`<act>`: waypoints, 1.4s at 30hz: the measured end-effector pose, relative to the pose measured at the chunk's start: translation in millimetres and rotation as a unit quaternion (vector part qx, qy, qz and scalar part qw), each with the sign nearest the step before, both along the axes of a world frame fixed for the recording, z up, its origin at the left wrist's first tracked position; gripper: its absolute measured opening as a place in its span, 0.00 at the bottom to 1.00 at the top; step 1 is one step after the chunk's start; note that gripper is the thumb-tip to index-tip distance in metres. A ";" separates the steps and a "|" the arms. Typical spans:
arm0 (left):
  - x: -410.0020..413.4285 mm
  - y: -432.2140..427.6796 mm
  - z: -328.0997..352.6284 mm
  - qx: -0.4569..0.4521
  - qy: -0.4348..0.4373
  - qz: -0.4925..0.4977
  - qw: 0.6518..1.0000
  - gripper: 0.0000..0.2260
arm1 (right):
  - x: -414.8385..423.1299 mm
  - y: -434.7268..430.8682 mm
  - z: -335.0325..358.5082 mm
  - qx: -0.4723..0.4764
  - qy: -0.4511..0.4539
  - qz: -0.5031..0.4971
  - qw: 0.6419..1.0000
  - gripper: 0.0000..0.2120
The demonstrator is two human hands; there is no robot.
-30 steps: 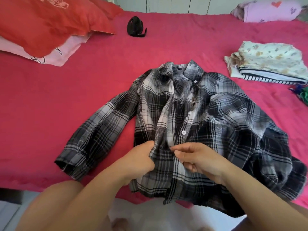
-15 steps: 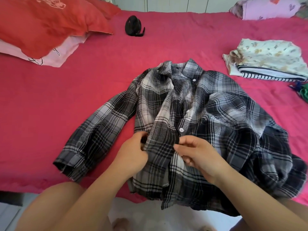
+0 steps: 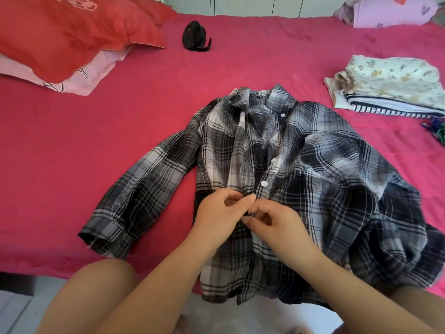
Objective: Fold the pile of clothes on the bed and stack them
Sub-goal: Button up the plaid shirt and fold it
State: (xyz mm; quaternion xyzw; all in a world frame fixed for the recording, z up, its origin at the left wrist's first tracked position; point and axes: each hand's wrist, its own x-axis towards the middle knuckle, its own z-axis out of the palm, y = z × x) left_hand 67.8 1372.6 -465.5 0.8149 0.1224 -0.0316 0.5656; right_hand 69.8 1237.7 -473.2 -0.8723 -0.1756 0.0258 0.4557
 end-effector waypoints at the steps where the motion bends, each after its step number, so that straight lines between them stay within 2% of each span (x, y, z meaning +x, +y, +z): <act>1: 0.3 -0.4 -0.2 -0.059 0.035 -0.001 0.998 0.08 | 0.1 -0.1 -1.3 -0.017 -0.016 0.004 1.000 0.09; 3: 0.1 -0.6 0.0 -0.122 0.071 0.018 0.990 0.04 | -0.2 -0.2 -3.9 -0.044 -0.038 0.013 0.998 0.10; 5: 0.3 1.0 -0.2 -0.121 0.059 0.054 0.989 0.01 | 0.3 -0.8 -4.5 -0.032 -0.012 0.003 0.999 0.10; 8: -2.8 4.6 1.4 -0.126 0.030 0.070 0.989 0.01 | 5.0 -3.1 -1.1 0.060 0.078 -0.045 0.994 0.08; 11: -6.4 9.7 1.2 -0.105 0.013 0.052 0.993 0.03 | 9.6 -6.7 3.2 0.160 0.156 -0.072 0.972 0.06; 13: -7.5 10.9 0.9 -0.080 0.002 0.043 0.996 0.04 | 10.2 -8.6 5.5 0.225 0.193 -0.075 0.952 0.05; 16: -8.9 9.3 -0.5 -0.066 -0.010 0.034 0.997 0.05 | 8.9 -9.1 7.9 0.268 0.227 -0.063 0.934 0.05; 21: -8.8 8.1 -3.6 -0.045 -0.024 0.027 0.998 0.04 | 5.7 -6.7 8.5 0.253 0.229 -0.044 0.939 0.10; 29: -11.1 5.6 -0.2 -0.050 -0.028 0.012 0.998 0.08 | 7.7 -6.5 5.8 0.262 0.232 -0.059 0.935 0.06; 33: -11.8 6.1 -0.2 -0.010 -0.040 0.003 0.999 0.05 | 7.9 -6.5 5.0 0.260 0.221 -0.058 0.938 0.05; 42: -13.1 5.9 0.9 0.110 -0.091 -0.037 0.989 0.08 | 6.9 -4.7 4.2 0.249 0.205 -0.070 0.944 0.05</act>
